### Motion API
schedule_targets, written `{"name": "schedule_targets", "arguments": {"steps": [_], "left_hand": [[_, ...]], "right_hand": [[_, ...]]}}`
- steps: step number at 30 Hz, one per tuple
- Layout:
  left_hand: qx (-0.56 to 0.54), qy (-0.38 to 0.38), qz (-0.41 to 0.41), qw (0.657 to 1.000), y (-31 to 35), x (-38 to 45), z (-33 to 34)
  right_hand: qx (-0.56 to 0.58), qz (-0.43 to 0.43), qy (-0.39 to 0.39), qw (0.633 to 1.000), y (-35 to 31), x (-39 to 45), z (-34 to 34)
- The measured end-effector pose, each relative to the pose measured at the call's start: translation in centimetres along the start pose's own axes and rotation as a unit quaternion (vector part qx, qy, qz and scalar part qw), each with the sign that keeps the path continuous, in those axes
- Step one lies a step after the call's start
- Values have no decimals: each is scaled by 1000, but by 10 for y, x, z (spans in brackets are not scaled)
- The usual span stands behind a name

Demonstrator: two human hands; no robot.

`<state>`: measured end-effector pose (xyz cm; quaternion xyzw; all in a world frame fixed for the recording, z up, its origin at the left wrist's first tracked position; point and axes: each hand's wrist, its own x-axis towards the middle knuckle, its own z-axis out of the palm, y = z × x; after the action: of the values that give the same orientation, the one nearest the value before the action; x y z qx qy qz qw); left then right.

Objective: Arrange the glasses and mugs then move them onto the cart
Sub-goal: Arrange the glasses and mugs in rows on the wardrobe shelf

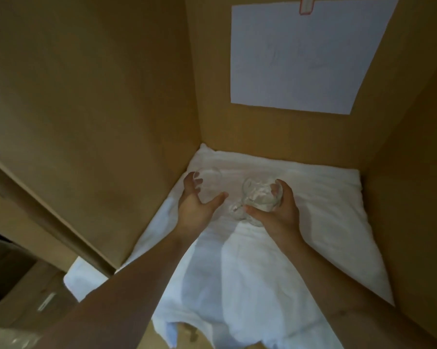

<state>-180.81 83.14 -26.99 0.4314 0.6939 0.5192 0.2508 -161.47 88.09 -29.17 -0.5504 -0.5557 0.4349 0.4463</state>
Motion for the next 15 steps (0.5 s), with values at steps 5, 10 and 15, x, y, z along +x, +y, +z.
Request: {"name": "schedule_targets", "arguments": {"steps": [5, 10, 15], "left_hand": [[50, -42, -1, 998, -18, -12, -4], [105, -38, -12, 994, -26, -8, -5], [109, -12, -51, 993, -10, 24, -3]], "right_hand": [[-3, 32, -19, 999, 16, -2, 7], [0, 38, -9, 999, 21, 6, 8], [13, 58, -4, 998, 17, 22, 16]]}}
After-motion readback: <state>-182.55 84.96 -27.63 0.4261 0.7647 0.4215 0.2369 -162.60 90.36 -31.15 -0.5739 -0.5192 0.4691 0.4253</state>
